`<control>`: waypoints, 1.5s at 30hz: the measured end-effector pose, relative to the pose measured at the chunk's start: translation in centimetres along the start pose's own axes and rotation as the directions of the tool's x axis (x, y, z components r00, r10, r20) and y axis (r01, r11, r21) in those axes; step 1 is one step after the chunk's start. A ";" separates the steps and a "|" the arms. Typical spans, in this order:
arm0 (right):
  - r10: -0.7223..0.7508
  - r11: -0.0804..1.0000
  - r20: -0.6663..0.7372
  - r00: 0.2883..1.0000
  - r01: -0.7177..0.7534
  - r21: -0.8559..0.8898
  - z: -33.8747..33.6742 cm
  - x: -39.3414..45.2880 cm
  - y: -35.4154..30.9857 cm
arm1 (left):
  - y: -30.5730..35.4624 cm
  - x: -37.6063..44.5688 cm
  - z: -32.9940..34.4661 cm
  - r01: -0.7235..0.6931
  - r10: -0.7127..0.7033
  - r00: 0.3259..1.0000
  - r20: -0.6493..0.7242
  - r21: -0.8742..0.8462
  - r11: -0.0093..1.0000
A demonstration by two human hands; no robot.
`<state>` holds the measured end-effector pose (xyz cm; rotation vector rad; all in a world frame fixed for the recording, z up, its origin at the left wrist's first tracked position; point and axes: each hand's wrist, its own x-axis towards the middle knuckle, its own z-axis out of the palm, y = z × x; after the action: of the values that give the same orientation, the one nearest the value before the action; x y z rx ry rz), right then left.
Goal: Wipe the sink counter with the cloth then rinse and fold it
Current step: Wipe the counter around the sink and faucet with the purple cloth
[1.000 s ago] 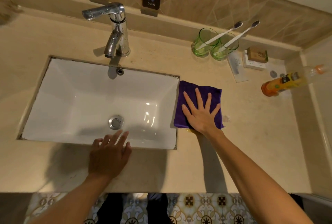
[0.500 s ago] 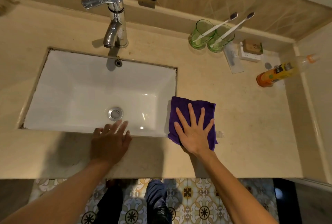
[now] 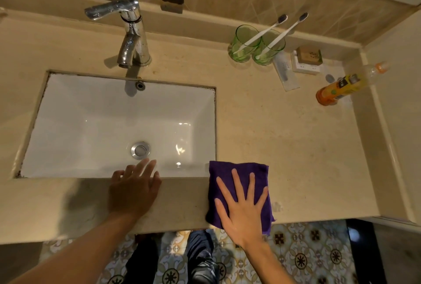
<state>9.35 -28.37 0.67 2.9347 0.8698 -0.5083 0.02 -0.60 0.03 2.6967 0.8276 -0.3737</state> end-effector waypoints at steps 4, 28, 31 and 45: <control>0.008 1.000 -0.013 1.000 -0.008 -0.007 -0.1 0.5 -0.1 | 0.1 0.1 0.1 -0.010 0.010 1.000 -0.024 -0.008 1.000; 0.013 0.998 -0.078 0.997 -0.008 0.069 -9.6 29.6 3.7 | -0.3 0.4 0.9 -0.037 0.037 0.994 -0.099 0.007 0.999; 0.008 0.997 -0.080 0.997 -0.002 0.078 -10.5 32.1 4.0 | -0.3 0.5 0.7 -0.031 0.033 0.995 -0.091 0.025 0.999; 0.030 0.995 -0.117 0.993 -0.019 0.102 -8.9 29.9 4.4 | -0.4 0.7 1.0 -0.021 0.029 0.993 -0.116 0.066 0.998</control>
<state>37.97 -15.31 -0.69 3.0905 0.8421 -0.3915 0.21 -0.23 -1.22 2.8087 0.8262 -0.2419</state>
